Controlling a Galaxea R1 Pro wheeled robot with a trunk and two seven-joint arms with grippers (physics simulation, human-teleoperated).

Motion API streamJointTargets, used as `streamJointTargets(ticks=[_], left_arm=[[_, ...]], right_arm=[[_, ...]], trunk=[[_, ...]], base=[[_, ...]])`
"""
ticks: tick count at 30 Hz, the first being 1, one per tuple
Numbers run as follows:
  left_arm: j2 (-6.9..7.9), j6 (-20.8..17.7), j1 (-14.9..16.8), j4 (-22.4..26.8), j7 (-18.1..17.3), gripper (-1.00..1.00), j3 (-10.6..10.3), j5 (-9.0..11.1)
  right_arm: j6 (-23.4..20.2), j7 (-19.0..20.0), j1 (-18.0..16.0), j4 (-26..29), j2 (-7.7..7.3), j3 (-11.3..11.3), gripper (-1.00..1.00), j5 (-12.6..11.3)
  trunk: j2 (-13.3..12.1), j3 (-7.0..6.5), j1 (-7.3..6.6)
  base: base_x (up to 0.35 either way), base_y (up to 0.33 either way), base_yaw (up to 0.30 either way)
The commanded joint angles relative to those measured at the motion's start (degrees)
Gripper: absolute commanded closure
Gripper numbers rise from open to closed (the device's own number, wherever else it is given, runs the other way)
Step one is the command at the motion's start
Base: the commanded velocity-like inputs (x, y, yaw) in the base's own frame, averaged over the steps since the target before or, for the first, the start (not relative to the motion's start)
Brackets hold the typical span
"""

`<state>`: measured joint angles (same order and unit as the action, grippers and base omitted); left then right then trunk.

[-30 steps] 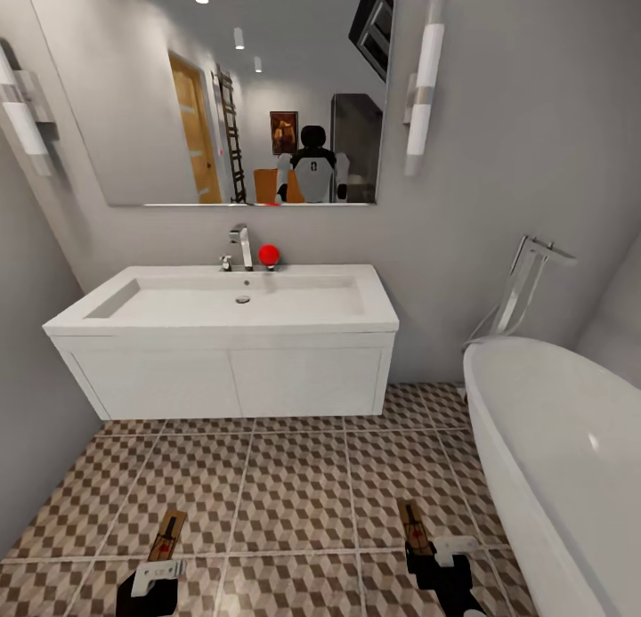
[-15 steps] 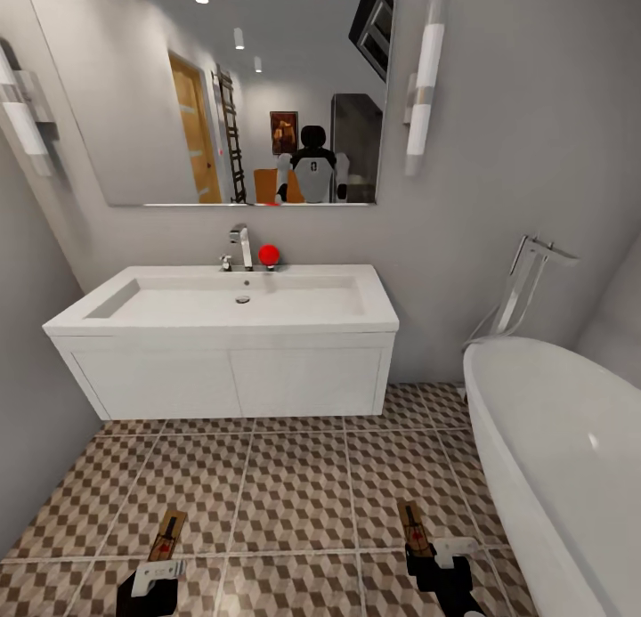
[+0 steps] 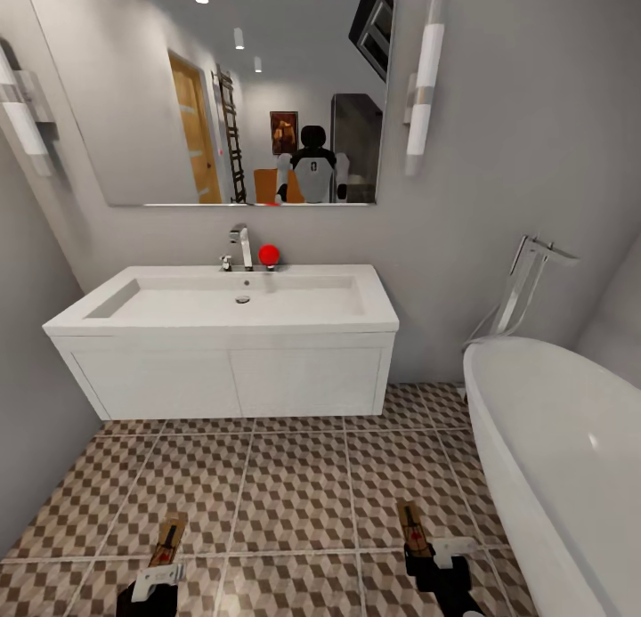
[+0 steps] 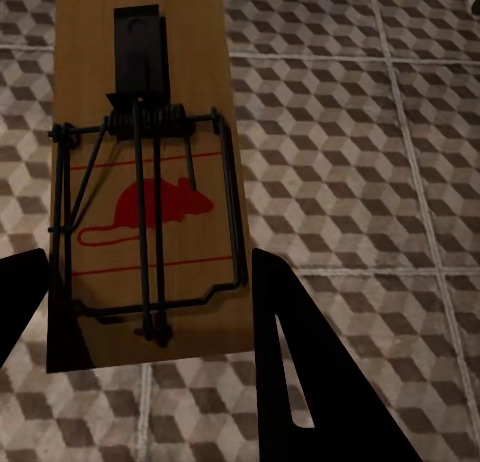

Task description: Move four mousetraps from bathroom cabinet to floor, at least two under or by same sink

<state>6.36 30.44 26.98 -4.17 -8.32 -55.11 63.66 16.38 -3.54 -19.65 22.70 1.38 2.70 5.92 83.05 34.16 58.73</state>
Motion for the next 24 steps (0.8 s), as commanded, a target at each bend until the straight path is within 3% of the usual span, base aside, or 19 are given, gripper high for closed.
streamJointTargets(ticks=[1, 2, 5, 6, 9, 13, 15, 19, 24], left_arm=[[-0.03, -3.2, 0.0, -0.1, -0.1, 1.00, -0.3, 0.4], [-0.03, -5.1, 0.0, -0.1, -0.1, 1.00, -0.3, 0.4], [-0.11, -18.0, 0.0, 0.2, 0.2, 1.00, -0.3, 0.2], [-0.13, -20.0, -0.1, 0.4, 0.4, 1.00, -0.3, 0.1], [-0.15, -29.0, 0.0, 2.9, 4.5, 1.00, -0.3, 0.0], [-0.10, -34.3, 0.2, 7.3, 12.6, 1.00, -0.3, -0.2], [0.37, -38.6, 0.6, 10.8, 16.9, 1.00, -0.3, -0.2], [1.61, -46.1, 4.0, 15.6, 19.7, 1.00, -0.2, -0.2], [2.00, -48.6, 9.5, 16.9, 20.3, 1.00, -0.2, -0.2]], right_arm=[[0.0, -0.3, 0.0, 0.0, 0.09, 0.3, 1.00, 0.6], [-0.1, -0.3, 0.0, 0.1, 0.11, 0.3, 1.00, 0.7], [-1.8, -0.5, 0.0, 1.0, 0.18, 0.4, 1.00, 2.1], [-2.4, -0.5, -0.1, 1.3, 0.22, 0.4, 1.00, 2.4], [-9.4, -0.5, -0.1, 5.1, 0.88, 0.4, 1.00, 3.7], [-18.7, -0.4, -0.2, 12.0, 2.95, 0.4, 1.00, 4.1], [-23.1, -0.4, -0.3, 16.4, 4.82, 0.4, 1.00, 4.3], [-28.0, -0.6, -1.7, 20.6, 7.39, 0.4, 1.00, 4.3], [-33.1, -0.9, -5.9, 21.0, 8.35, 0.4, 1.00, 4.2]], trunk=[[0.0, 0.05, 0.00], [0.0, 0.05, 0.00], [0.0, 0.05, 0.00], [0.0, 0.05, 0.00], [0.0, 0.05, 0.00], [0.0, 0.05, 0.00], [0.0, 0.05, 0.00], [0.0, 0.05, 0.00], [0.0, 0.05, 0.00]], base=[[0.000, 0.000, 0.000], [0.000, 0.000, 0.000], [0.000, 0.000, 0.000], [0.000, 0.000, 0.000], [0.000, 0.000, 0.000], [0.000, 0.000, 0.000], [0.000, 0.000, 0.000], [0.000, 0.000, 0.000], [0.000, 0.000, 0.000]])
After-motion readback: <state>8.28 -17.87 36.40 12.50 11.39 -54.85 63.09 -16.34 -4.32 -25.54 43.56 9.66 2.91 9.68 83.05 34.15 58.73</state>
